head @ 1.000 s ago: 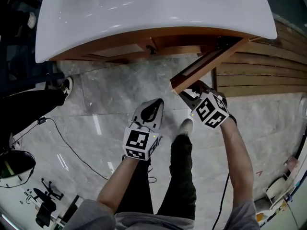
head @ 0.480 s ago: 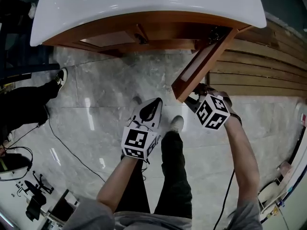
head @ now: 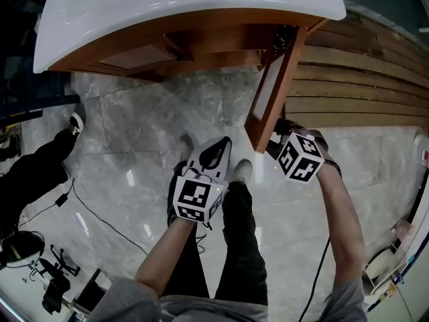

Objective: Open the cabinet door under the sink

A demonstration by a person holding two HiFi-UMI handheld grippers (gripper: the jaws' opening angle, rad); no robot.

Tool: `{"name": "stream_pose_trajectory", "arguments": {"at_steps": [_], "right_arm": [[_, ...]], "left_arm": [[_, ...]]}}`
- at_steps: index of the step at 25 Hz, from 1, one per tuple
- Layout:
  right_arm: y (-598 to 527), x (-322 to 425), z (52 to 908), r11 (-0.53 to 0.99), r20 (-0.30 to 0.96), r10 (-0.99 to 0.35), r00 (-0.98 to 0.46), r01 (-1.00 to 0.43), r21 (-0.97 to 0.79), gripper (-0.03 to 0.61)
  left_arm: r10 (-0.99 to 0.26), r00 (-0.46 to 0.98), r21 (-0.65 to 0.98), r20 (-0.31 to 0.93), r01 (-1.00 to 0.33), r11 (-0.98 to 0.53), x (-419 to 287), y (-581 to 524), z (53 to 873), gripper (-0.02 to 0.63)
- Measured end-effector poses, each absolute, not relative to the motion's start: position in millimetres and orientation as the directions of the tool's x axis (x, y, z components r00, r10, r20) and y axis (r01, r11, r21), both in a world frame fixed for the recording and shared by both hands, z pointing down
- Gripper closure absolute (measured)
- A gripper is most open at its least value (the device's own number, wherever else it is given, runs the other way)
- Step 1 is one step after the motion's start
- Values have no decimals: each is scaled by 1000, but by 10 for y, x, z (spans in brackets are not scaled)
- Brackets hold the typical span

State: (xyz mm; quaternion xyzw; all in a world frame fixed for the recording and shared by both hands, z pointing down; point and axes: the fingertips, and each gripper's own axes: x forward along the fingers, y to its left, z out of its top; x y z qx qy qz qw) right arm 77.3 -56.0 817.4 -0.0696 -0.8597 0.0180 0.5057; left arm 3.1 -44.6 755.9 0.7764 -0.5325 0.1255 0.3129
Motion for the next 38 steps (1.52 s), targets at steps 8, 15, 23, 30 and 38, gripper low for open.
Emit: {"name": "stream_pose_trajectory", "arguments": {"at_steps": [8,15,23,30,38], "right_arm": [[-649,1229,8187,998,881,60,-470,5,-65,497],[-766,1536,8175,996,883,-30,-468,-85,-11,497],[-827,1746,8156,978,867,-163,-471,-196,77,495],[-790,1945,8021,940,851,-246,-464,-328,92,492],[-671,2066,7618,876,828,-342,-444,-470,109,524]], "left_arm": [[-727,435,357,531,-893,-274,337,-409,7565,606],[-707,472,368,528,-877,-310,614,-360,7550,606],[-703,490,362,515,-868,-340,690,-387,7478,606],[-689,513,351,513,-857,-377,676,-368,7315,606],[-678,541,313,497,-841,-441,674,-452,6776,606]]}}
